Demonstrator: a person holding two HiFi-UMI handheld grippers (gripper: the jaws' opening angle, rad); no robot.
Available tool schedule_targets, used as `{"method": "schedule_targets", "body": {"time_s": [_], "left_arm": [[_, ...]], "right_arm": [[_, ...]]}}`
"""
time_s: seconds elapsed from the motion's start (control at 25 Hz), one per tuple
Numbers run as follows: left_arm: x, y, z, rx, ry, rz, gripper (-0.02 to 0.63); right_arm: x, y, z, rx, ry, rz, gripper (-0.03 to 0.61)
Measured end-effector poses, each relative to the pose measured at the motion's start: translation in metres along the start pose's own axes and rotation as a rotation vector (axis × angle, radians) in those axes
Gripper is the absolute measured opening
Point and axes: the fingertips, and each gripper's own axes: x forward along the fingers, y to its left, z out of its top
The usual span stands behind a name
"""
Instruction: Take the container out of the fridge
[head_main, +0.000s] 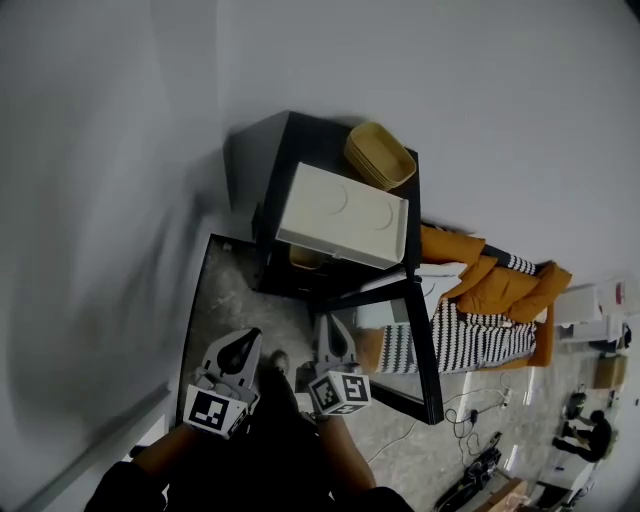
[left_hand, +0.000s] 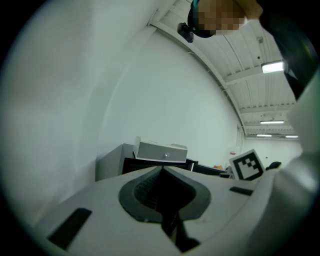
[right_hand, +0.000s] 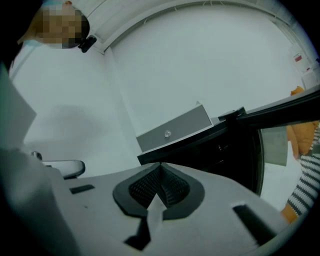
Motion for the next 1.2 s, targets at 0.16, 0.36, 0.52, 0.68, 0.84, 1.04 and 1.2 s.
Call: {"method": "schedule_targets", "body": {"time_s": [0.16, 0.36, 0.52, 0.68, 0.84, 1.04, 1.2], "left_arm": [[0.012, -0.002, 0.011, 0.007, -0.025, 0.025, 0.005], [0.031, 0.0, 0.009, 0.009, -0.015, 0.041, 0.005], [0.044, 0.001, 0.01, 0.022, -0.038, 0.055, 0.005], [0.05, 0.0, 0.011, 0.007, -0.048, 0.06, 0.005], [0.05, -0.006, -0.004, 0.007, -0.022, 0.052, 0.005], [0.053, -0.005, -0.02, -0.016, 0.019, 0.06, 0.005], [0.057, -0.003, -0.038, -0.016, 0.027, 0.064, 0.005]], "right_arm": [[0.023, -0.014, -0.007, 0.055, 0.023, 0.038, 0.002], [0.054, -0.036, -0.021, 0.096, 0.042, 0.057, 0.002], [0.073, -0.052, -0.035, 0.132, 0.047, 0.069, 0.001], [0.087, -0.066, -0.049, 0.194, 0.058, 0.076, 0.001], [0.097, -0.08, -0.072, 0.333, 0.087, 0.097, 0.002], [0.113, -0.103, -0.111, 0.551, 0.108, 0.124, 0.012], [0.122, -0.117, -0.136, 0.678, 0.089, 0.163, 0.067]]}}
